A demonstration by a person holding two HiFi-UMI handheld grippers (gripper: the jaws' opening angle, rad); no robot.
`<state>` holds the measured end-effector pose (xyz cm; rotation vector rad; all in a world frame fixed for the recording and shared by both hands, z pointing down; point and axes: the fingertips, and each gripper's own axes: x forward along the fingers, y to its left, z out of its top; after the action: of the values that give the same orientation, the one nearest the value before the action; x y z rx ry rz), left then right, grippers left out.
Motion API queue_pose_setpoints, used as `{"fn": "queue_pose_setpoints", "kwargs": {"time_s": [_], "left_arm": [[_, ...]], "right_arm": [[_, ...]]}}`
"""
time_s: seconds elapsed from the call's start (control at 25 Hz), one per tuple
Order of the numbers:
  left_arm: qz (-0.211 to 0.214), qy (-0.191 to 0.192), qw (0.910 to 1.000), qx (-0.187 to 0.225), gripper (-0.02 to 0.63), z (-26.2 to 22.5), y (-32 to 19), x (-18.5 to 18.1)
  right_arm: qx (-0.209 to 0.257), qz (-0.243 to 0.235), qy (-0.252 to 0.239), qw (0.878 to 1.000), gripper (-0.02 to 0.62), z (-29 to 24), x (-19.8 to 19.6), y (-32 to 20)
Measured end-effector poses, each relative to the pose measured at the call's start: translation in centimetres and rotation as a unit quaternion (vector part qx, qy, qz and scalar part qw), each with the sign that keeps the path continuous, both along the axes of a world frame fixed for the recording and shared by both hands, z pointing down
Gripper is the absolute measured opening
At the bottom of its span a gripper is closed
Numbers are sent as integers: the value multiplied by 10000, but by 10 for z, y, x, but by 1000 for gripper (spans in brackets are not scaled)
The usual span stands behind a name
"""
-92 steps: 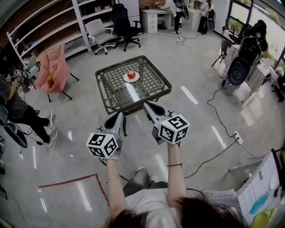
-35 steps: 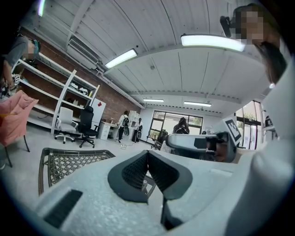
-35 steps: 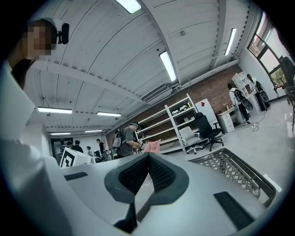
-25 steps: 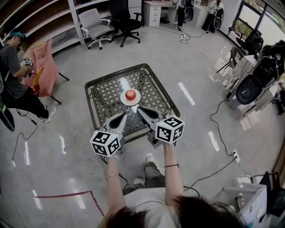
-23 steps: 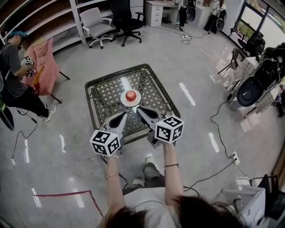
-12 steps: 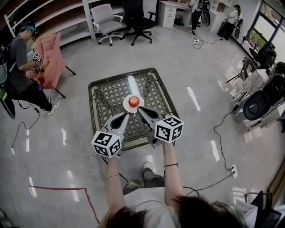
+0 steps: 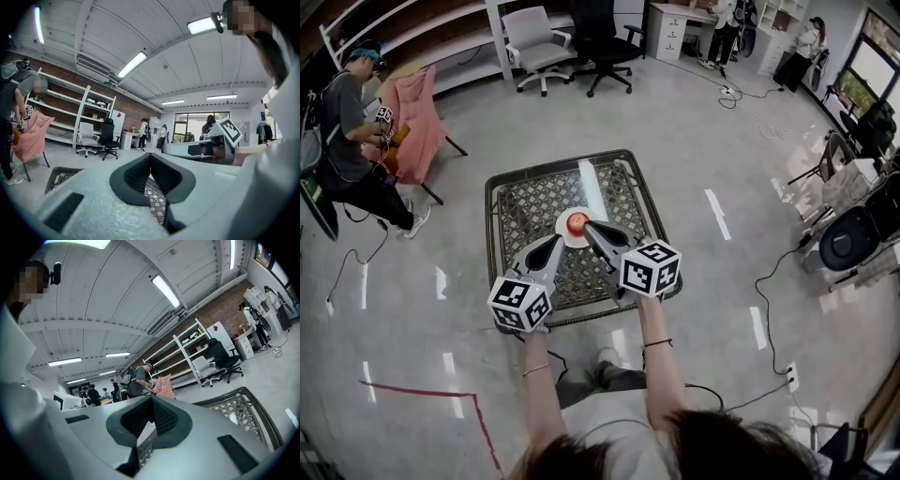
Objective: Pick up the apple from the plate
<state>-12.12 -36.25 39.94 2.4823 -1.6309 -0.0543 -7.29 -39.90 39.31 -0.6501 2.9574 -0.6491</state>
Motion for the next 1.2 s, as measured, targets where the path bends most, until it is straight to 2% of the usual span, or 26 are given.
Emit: {"fn": "queue_pose_setpoints", "kwargs": {"time_s": [0.28, 0.48, 0.88, 1.2], "left_arm": [[-285, 100, 9995, -1, 11, 7, -11, -1], [-306, 137, 9993, -149, 11, 19, -20, 2], [-310, 260, 9983, -428, 12, 50, -55, -12], [-530, 202, 9970, -532, 12, 93, -82, -19]], "right_arm": [[-206, 60, -216, 9995, 9, 9, 11, -12], [-408, 184, -196, 9988, 9, 22, 15, -21], [-598, 230, 135, 9979, 9, 53, -2, -60], [-649, 90, 440, 9969, 9, 98, -7, -90]]}}
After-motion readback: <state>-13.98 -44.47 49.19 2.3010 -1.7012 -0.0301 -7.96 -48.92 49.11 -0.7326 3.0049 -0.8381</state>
